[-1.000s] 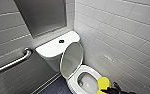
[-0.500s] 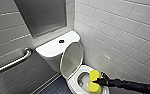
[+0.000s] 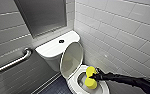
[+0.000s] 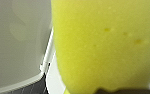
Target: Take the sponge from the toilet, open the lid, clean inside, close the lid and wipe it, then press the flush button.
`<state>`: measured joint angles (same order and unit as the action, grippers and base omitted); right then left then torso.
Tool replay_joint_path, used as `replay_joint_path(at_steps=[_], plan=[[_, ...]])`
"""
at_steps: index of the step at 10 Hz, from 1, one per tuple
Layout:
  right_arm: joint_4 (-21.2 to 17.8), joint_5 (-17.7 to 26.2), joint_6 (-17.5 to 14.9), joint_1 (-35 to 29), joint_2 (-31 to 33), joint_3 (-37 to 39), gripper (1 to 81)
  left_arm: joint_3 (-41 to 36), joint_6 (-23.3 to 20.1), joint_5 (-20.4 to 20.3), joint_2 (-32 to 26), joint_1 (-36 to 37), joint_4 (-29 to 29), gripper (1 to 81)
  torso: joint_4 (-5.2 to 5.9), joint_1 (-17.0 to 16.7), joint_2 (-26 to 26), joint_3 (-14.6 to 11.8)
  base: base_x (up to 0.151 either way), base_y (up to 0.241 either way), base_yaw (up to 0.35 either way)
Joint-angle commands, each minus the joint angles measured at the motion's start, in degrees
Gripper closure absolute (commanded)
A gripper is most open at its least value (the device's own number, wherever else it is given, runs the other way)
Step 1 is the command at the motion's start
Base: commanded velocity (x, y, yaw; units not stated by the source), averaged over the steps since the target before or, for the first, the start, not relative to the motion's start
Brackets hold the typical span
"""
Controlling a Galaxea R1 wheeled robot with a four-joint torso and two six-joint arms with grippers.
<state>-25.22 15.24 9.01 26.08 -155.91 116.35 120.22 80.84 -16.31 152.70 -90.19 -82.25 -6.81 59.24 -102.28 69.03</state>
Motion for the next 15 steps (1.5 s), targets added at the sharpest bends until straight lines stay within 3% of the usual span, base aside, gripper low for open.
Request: replay_joint_path(at_steps=[1,3,7,9,14,15], plan=[[-1.1,3.7,0.0,-10.3,-2.1,2.3,81.1,-1.0,-0.3,0.8,-0.5,-1.4,-0.2,1.0,0.00,0.0,0.0,0.0,0.000,0.000,0.000],[-2.1,3.4,0.8,-10.2,-5.4,7.6,81.1,-1.0,-0.3,0.8,-0.5,-1.4,-0.2,1.0,0.00,0.0,0.0,0.0,0.000,0.000,0.000],[-2.3,1.4,9.7,-10.1,-14.6,23.5,81.1,0.6,-0.3,0.3,0.1,-2.3,0.5,1.0,0.00,0.0,0.0,0.0,0.000,0.000,0.000],[-2.3,1.1,10.1,-9.3,-16.1,25.9,81.1,0.6,-0.3,0.2,0.3,-2.5,0.7,1.0,0.00,0.0,0.0,0.0,0.000,0.000,0.000],[-2.7,0.0,11.8,-4.5,-11.6,25.7,81.1,0.6,-0.3,0.2,0.4,-2.5,0.7,1.0,0.00,0.0,0.0,0.0,0.000,0.000,0.000],[-4.7,-0.4,11.8,-3.4,-8.2,23.2,81.1,0.6,-0.3,0.2,0.5,-2.5,0.7,1.0,0.00,0.0,0.0,0.0,0.000,0.000,0.000]])
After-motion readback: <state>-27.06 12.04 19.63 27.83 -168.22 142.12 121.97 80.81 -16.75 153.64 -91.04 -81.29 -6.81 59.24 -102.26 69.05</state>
